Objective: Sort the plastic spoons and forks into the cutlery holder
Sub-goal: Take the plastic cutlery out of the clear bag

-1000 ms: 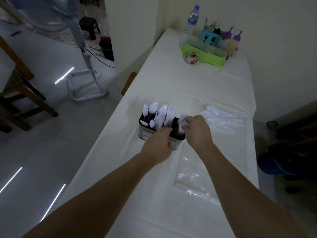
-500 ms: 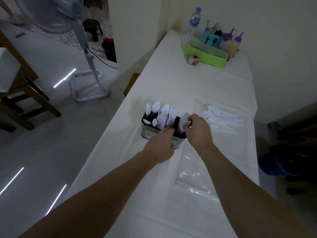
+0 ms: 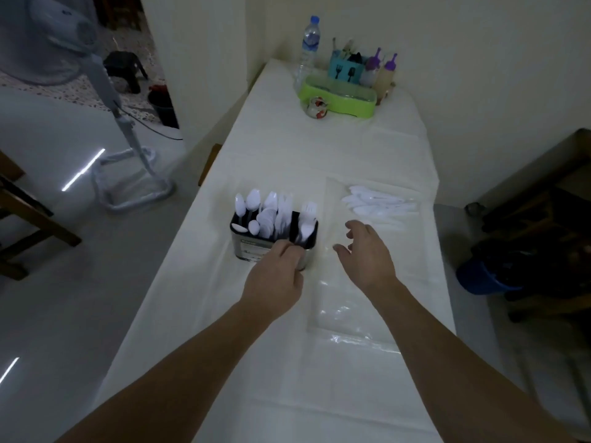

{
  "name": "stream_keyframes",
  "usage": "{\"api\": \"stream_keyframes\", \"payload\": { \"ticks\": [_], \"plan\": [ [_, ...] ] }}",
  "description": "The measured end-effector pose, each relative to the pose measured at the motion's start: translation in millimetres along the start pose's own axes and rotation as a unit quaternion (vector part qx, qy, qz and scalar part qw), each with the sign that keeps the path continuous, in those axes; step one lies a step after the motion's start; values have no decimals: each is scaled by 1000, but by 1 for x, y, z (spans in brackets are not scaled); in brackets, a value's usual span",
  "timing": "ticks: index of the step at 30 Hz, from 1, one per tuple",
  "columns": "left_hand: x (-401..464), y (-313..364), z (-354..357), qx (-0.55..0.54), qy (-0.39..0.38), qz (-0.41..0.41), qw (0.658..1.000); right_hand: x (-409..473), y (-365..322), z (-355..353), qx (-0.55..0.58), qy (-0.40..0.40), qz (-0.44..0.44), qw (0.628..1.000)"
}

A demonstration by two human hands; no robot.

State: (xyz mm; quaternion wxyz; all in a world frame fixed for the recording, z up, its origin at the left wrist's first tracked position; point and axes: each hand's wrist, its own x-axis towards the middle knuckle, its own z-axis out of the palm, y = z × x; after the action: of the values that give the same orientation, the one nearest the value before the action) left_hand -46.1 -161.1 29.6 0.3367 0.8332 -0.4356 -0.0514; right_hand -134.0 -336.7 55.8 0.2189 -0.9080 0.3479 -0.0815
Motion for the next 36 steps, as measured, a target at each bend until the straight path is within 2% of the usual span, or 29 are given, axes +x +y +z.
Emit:
{"api": "stream_keyframes", "payload": {
  "ticks": [5,10,16,20,27,31,34,36],
  "plan": [
    [-9,16,22,42,-14,34,998,-31,45,-8,-32,-13,26,999],
    [-17,32,52,74,-67,38,994,-65,90,-8,-73,-39,47,995],
    [-15,44,89,101,-140,-79,982,-94,148,-2,-80,-55,106,990],
    [-6,43,108,116,-160,-160,967,-95,180,-1,-80,-49,140,986],
    [11,39,132,166,-163,-238,943,-80,210,5,-137,-38,176,974],
    [16,44,136,178,-155,-290,927,-73,216,12,-57,-27,243,968],
    [18,41,138,128,-154,-337,920,-70,217,17,4,-11,274,962],
    [22,35,139,63,-152,-380,910,-69,219,20,-15,-19,275,961]
  ]
}}
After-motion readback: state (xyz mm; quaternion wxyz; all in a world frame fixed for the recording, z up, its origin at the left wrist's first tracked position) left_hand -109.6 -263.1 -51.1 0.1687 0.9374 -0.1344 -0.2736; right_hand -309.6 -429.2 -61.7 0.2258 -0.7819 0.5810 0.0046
